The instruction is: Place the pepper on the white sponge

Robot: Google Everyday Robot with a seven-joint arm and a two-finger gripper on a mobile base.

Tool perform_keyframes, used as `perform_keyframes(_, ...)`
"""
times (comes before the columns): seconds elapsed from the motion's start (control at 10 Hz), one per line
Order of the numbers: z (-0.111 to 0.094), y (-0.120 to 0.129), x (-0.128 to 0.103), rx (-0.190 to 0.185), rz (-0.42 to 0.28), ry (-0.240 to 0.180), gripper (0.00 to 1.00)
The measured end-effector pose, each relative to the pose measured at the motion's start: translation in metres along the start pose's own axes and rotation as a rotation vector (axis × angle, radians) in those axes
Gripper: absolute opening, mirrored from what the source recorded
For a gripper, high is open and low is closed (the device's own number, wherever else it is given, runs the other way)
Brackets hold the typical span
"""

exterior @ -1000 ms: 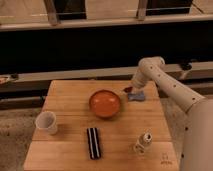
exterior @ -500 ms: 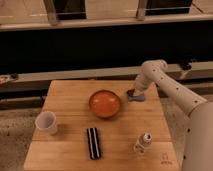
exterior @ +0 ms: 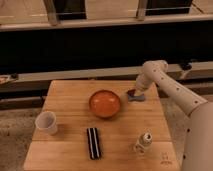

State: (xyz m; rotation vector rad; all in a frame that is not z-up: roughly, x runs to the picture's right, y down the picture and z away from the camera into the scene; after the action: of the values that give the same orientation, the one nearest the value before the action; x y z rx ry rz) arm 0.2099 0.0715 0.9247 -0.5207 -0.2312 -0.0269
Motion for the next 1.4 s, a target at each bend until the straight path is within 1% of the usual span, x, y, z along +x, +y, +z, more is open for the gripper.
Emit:
perform_keyframes(0.8, 0.009, 0.005, 0.003, -0.012, 0.01, -0.009, 0.0)
perform_keyframes(0.9, 0.01, 0.006, 0.004, -0.015, 0.011, -0.011, 0.02)
perform_keyframes(1.0, 0.011, 0.006, 0.005, -0.021, 0.015, -0.012, 0.1)
perform_keyframes(1.2, 0.011, 0.007, 0.006, -0.03, 0.012, -0.015, 0.3)
perform_keyframes(1.3, 0.012, 0.006, 0.005, -0.033, 0.01, -0.018, 0.42)
perform_keyframes(1.4, 0.012, 0.007, 0.005, -0.035, 0.01, -0.019, 0.5)
